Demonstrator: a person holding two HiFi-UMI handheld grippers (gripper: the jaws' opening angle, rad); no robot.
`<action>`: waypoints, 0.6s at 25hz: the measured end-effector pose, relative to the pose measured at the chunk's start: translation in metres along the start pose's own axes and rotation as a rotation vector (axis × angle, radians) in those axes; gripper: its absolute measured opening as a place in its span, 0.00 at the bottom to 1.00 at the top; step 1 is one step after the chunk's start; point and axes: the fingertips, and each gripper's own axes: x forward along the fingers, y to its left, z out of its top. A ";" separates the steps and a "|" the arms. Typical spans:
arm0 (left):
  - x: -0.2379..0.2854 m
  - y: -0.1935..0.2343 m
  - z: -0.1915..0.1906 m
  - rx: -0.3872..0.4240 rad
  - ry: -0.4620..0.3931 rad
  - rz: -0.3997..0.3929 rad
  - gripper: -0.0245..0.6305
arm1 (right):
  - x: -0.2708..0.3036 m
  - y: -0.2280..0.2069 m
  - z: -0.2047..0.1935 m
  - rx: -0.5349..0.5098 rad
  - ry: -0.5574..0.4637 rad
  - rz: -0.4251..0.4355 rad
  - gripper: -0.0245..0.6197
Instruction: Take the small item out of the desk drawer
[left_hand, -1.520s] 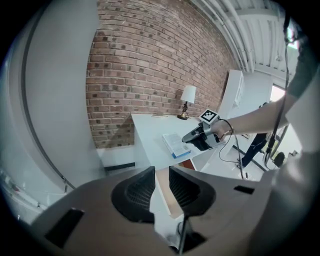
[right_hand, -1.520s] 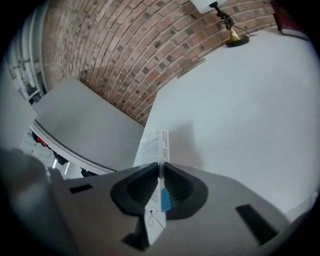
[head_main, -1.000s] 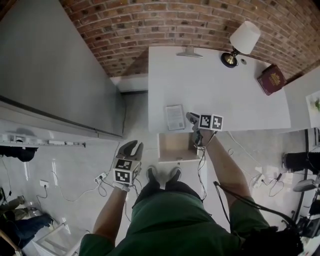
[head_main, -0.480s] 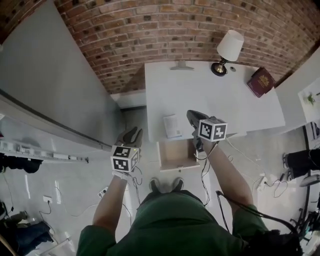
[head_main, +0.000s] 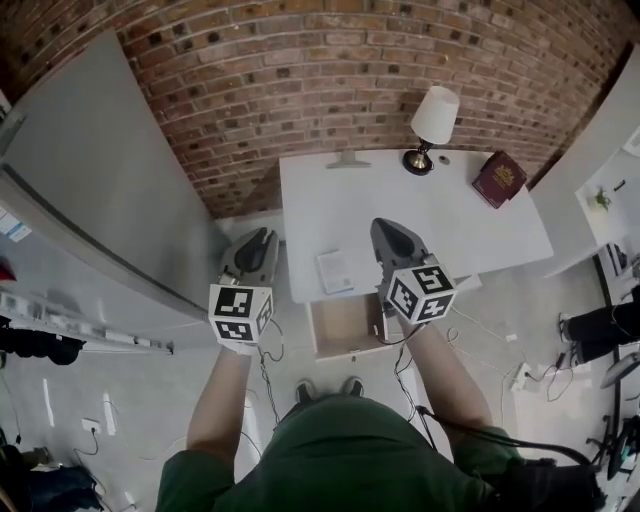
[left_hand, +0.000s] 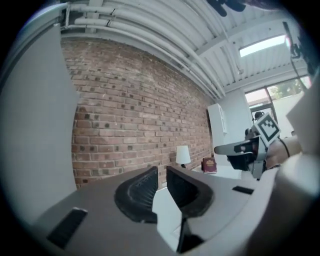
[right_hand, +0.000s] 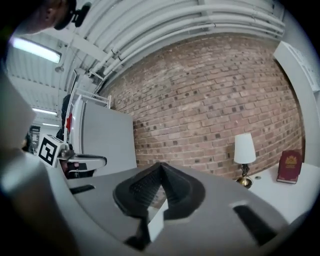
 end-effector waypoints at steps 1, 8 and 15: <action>-0.001 -0.005 0.012 0.024 -0.024 -0.006 0.11 | -0.005 0.004 0.008 -0.022 -0.022 -0.009 0.04; -0.017 -0.035 0.077 0.110 -0.190 -0.019 0.08 | -0.044 0.027 0.064 -0.189 -0.158 -0.040 0.04; -0.043 -0.057 0.112 0.094 -0.299 -0.053 0.06 | -0.072 0.057 0.095 -0.409 -0.221 -0.039 0.04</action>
